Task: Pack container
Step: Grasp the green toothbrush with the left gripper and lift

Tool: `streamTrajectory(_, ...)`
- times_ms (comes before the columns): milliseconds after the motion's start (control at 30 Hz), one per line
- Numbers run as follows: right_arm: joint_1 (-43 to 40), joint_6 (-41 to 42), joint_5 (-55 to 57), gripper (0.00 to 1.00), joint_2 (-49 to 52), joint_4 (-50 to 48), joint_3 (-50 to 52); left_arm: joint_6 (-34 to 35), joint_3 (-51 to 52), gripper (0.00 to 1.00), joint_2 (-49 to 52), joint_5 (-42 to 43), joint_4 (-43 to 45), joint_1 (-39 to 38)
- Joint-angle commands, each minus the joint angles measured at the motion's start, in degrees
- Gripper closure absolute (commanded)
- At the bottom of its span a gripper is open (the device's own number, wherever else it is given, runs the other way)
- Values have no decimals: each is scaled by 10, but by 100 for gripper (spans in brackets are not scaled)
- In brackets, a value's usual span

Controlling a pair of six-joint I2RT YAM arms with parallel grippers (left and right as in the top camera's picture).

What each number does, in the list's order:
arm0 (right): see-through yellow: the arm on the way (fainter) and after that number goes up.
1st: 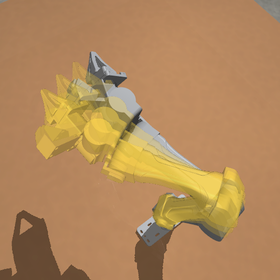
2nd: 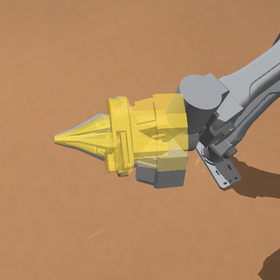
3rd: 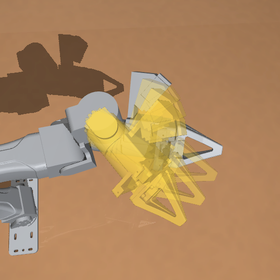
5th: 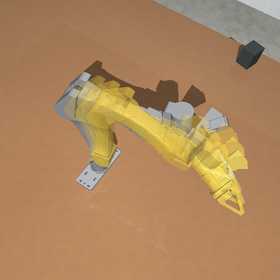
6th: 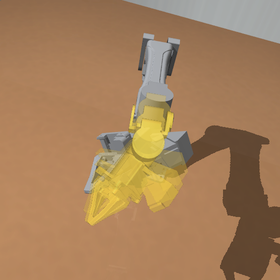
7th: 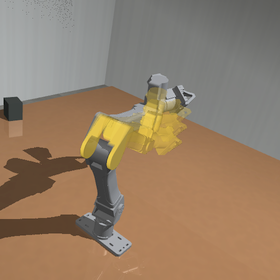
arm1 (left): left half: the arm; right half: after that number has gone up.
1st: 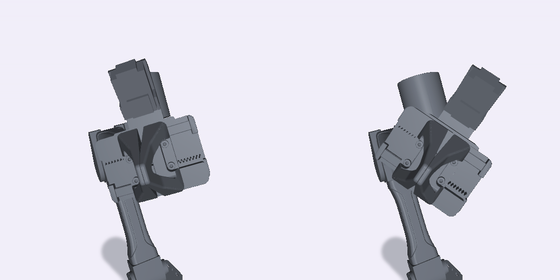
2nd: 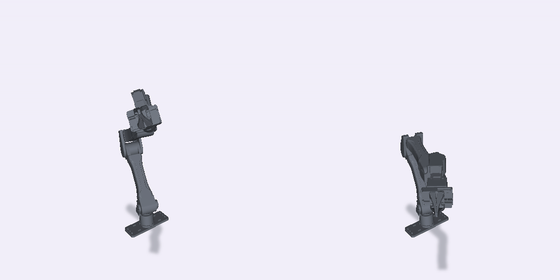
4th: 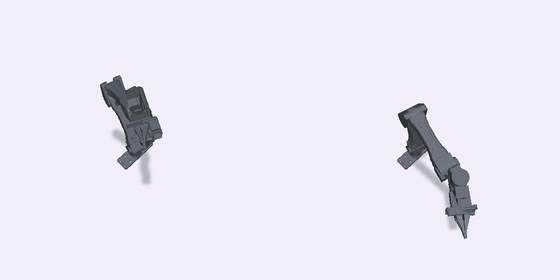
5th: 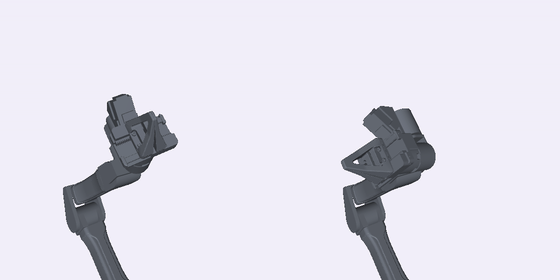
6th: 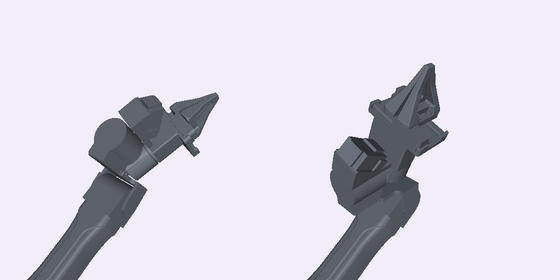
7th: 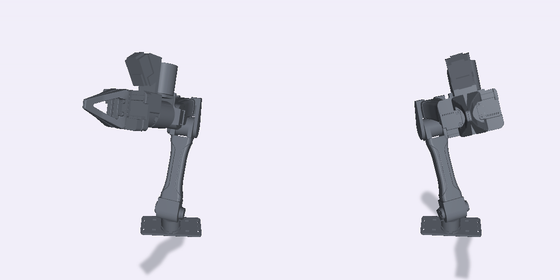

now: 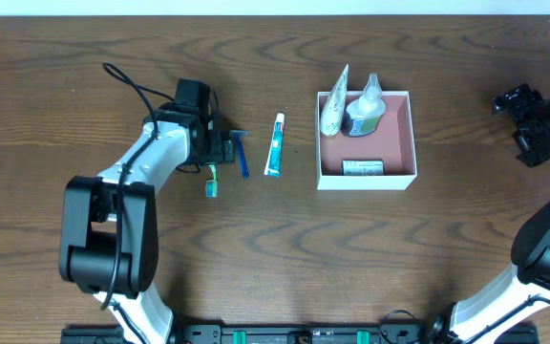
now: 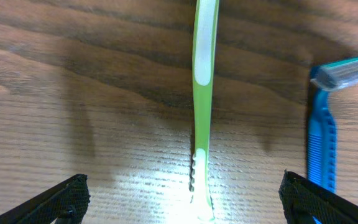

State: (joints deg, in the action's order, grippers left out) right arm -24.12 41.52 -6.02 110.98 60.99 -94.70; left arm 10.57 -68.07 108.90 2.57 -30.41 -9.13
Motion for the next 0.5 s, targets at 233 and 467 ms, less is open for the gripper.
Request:
streamTrajectory(233,0,6,0,1,0,1,0,12,-8,2,30,-7,-1,0)
streamTrajectory(467,0,6,0,1,0,1,0,11,-8,2,30,-7,7,0)
